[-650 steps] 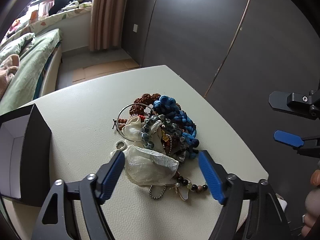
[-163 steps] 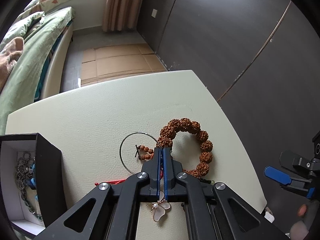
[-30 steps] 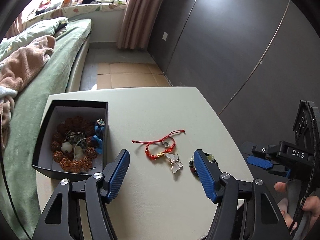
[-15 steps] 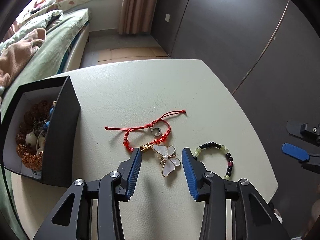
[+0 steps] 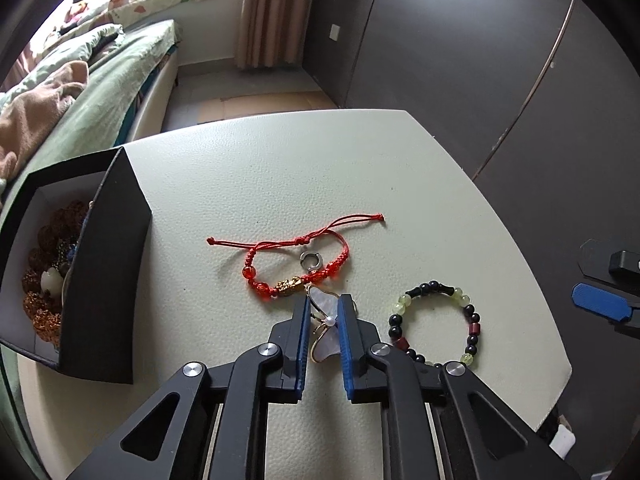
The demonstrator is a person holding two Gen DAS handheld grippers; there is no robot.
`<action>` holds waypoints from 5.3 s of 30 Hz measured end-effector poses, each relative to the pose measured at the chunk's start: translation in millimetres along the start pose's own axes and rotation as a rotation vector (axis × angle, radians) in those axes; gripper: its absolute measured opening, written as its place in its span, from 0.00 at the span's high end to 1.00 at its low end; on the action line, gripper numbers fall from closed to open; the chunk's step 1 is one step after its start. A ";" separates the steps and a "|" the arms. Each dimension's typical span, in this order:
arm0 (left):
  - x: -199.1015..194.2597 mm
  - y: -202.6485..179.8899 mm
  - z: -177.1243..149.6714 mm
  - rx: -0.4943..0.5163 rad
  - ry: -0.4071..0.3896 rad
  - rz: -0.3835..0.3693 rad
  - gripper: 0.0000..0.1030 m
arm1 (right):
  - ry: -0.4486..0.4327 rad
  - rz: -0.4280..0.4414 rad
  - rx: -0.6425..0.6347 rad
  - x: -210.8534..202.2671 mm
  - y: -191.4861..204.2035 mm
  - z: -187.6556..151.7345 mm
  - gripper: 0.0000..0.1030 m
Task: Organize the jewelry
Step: 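Drop butterfly pendant into box with left tool while right tool grasps black-green bead bracelet, then carry the black-green bead bracelet into the box and open the right tool, then grasp the red string bracelet with the left tool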
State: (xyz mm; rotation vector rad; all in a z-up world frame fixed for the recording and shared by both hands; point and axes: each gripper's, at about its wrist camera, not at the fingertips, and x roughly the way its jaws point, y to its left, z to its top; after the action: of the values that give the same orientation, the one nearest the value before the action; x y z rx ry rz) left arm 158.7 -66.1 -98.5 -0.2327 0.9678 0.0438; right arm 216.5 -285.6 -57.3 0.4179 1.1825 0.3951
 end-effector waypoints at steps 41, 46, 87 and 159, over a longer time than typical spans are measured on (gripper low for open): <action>-113.2 118.1 19.9 -0.218 -0.198 -0.128 0.88 | 0.050 -0.242 -0.412 55.4 69.4 -32.6 0.91; -118.5 135.8 22.4 -0.256 -0.211 -0.126 0.88 | -0.010 -0.060 -0.343 29.8 77.9 -26.0 0.91; -139.7 212.1 19.6 -0.467 -0.264 -0.054 0.14 | -0.053 0.328 -0.402 62.1 203.4 -51.0 0.40; 39.0 13.4 65.3 0.311 0.349 0.144 0.60 | -0.047 0.085 0.026 -0.4 -8.5 48.3 0.00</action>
State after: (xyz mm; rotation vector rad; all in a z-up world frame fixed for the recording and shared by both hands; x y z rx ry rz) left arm 232.0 -41.6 -97.3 0.1214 1.3212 -0.0162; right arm 262.5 -298.2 -45.8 0.4984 1.1273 0.4415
